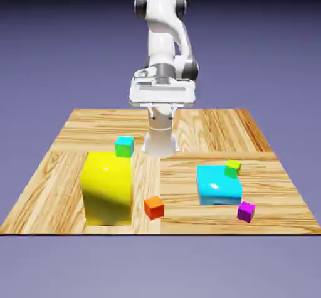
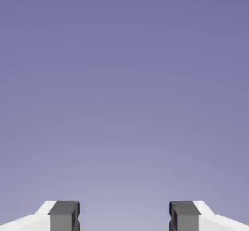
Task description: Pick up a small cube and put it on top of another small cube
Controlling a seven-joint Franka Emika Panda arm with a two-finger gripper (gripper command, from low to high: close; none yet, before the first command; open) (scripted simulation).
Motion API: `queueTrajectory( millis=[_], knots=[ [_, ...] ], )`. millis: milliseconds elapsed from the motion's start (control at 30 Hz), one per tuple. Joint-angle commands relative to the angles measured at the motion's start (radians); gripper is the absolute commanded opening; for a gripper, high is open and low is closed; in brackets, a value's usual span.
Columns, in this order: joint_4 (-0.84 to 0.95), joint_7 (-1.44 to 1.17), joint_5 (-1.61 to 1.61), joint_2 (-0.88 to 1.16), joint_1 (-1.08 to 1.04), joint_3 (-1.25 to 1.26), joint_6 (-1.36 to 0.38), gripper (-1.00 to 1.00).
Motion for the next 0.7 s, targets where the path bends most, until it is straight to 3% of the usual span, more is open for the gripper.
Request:
queueTrajectory(
  millis=[0,667],
  knots=[
    [0.023,0.044,0.028,-0.023,-0.030,0.032,-0.035,0.00],
    [0.476,0.913,0.578,-0.480,-0.633,0.667,-0.725,0.00]
  ],
)
